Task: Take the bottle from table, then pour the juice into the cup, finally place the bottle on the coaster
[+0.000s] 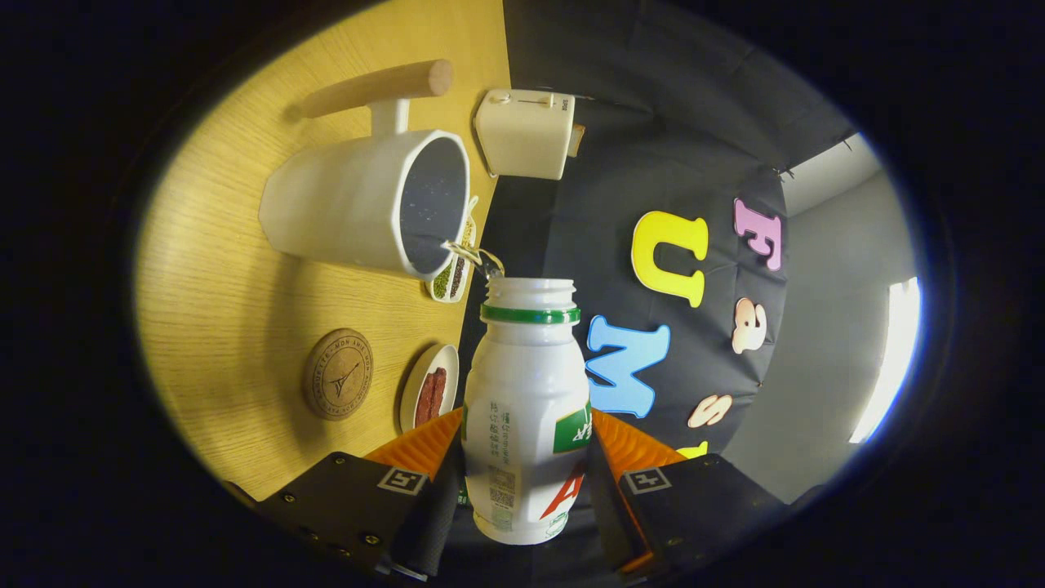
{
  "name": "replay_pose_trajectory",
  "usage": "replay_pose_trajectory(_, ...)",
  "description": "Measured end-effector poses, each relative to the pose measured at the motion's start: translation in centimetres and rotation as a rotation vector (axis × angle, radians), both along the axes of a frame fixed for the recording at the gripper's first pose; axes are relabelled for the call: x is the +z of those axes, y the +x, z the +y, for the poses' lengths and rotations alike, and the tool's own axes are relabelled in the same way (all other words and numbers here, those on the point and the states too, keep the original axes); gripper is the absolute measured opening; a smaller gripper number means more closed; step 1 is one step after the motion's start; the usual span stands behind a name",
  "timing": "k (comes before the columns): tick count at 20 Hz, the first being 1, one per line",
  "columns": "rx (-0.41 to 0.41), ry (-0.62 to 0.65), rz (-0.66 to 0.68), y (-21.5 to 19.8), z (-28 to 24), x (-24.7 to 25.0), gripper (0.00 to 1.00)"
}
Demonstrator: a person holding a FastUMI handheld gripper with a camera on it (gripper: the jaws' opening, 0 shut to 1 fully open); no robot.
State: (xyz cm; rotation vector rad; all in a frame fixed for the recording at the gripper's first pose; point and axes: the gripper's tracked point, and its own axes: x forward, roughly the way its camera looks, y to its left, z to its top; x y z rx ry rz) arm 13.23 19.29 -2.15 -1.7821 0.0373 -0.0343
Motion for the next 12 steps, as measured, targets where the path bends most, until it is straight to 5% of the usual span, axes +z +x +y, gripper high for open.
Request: replay_pose_trajectory(12, 0.003, -0.062, -0.026, 0.08, 0.48, 1.06, 0.72)
